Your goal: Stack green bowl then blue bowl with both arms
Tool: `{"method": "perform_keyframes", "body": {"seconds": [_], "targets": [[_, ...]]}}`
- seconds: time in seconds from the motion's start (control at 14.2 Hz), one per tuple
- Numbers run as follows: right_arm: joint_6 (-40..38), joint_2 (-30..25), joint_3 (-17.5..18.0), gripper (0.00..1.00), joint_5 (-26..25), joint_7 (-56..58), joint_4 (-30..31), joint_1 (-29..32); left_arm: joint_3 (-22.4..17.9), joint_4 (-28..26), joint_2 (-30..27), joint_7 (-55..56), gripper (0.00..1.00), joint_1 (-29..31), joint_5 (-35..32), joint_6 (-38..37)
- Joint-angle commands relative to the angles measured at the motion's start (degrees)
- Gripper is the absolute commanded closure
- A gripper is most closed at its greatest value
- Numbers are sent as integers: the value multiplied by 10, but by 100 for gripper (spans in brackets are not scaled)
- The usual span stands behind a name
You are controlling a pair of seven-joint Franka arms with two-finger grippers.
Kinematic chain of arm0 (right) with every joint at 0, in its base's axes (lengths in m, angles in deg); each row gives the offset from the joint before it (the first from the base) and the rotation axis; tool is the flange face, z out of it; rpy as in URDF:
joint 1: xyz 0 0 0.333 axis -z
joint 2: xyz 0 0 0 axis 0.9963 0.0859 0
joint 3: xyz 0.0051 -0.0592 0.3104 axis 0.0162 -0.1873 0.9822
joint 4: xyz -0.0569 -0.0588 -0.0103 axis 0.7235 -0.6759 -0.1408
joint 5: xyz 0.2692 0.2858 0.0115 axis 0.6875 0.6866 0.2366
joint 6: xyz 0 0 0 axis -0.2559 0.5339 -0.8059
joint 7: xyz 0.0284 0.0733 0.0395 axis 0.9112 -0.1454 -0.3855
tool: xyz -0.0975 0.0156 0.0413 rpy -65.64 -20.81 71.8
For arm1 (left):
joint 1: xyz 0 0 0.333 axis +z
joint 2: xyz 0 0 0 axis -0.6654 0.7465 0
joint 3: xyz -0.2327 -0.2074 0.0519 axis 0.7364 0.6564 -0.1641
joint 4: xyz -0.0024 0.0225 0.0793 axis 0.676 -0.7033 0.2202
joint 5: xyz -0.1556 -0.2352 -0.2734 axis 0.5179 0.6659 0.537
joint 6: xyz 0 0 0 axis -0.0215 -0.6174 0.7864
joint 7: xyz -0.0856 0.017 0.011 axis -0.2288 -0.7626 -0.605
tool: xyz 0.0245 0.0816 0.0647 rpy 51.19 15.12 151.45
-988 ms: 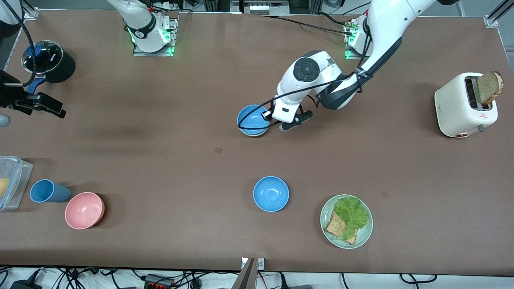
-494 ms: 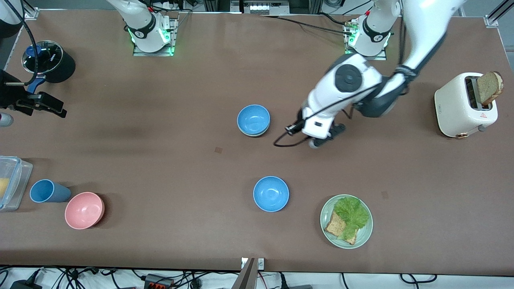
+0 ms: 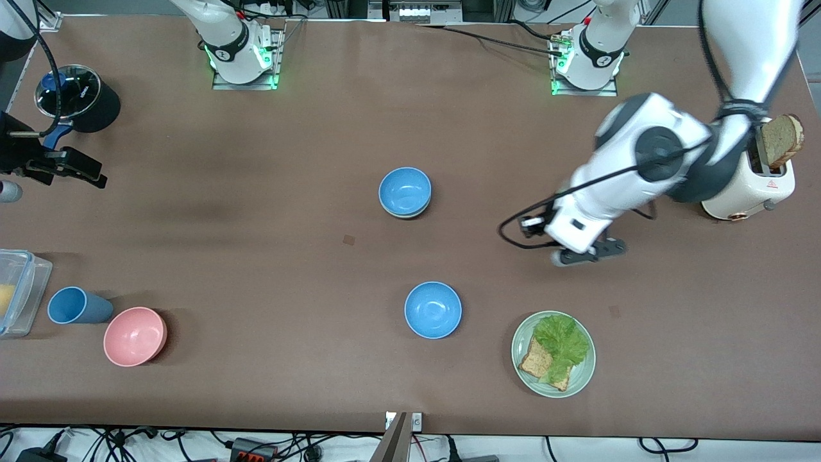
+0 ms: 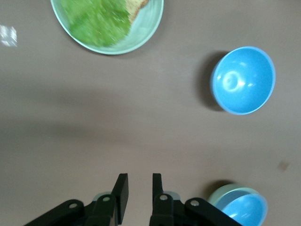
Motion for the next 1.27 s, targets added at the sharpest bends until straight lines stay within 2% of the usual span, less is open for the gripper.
{"method": "perform_keyframes", "body": {"seconds": [0.0, 0.14, 0.21, 0.28, 0.35, 0.42, 0.64, 0.78, 0.85, 0.92, 1.2], "targets": [[-2, -2, 7, 0, 3, 10, 0, 3, -76, 43, -30, -132, 71, -11, 66, -49], [-2, -2, 5, 0, 2, 12, 0, 1, -220, 39, -93, -247, 71, -81, 167, -63], [-2, -3, 5, 0, 2, 15, 0, 1, -313, 39, -117, -288, 67, -142, 188, -72], [-2, -3, 4, 0, 2, 20, 0, 1, -380, 39, -129, -306, 65, -184, 192, -77], [-2, -2, 4, 0, 2, 24, 0, 1, -424, 39, -137, -317, 64, -212, 192, -81], [-3, -3, 4, 0, 2, 23, 0, 1, -444, 38, -146, -332, 64, -220, 189, -85], [-12, -8, 4, 0, 2, 23, 1, 4, -458, 31, -184, -357, 63, -220, 186, -117], [-14, -13, 4, 0, 3, 23, 6, 7, -471, -10, -229, -357, 57, -220, 176, -117], [-14, -13, 4, 0, 2, 22, 6, 6, -476, -19, -241, -357, 40, -221, 175, -119], [-14, -13, 4, 0, 2, 22, 7, 5, -481, -23, -246, -357, 0, -222, 175, -121], [-8, -20, 6, 0, 3, 17, 15, 1, -510, -21, -259, -356, 0, -238, 174, -138]]}}
